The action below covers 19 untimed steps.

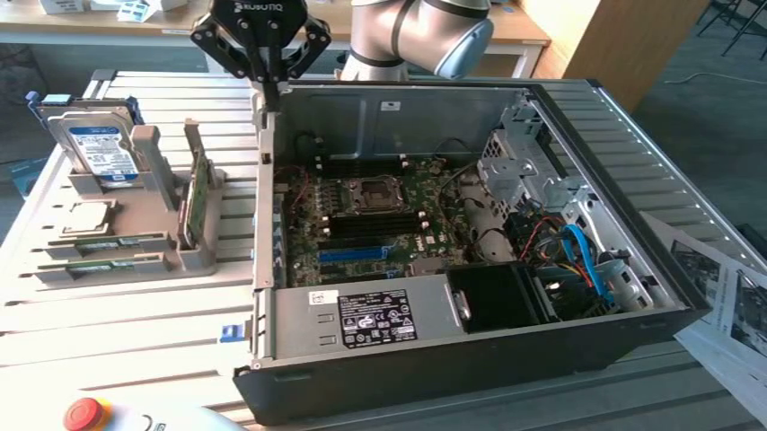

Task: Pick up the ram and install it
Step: 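Reach for the ram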

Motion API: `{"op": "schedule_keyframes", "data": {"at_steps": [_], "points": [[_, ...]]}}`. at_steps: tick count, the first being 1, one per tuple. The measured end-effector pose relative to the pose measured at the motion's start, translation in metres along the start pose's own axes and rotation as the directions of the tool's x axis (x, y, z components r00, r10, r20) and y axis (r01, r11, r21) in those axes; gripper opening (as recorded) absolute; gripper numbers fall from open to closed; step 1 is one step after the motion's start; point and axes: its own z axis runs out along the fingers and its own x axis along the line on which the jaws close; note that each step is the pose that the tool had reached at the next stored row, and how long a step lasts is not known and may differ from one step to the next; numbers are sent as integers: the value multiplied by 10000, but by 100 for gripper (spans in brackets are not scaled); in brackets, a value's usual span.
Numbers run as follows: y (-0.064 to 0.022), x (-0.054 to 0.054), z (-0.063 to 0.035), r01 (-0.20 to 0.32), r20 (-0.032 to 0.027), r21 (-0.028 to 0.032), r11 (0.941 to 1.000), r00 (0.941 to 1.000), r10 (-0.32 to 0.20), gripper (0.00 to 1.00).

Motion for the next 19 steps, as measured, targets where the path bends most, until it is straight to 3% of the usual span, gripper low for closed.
{"op": "schedule_keyframes", "data": {"at_steps": [19], "points": [[13, 254, -6, 0, 0, 0, 10000, 10000, 0, 10]]}}
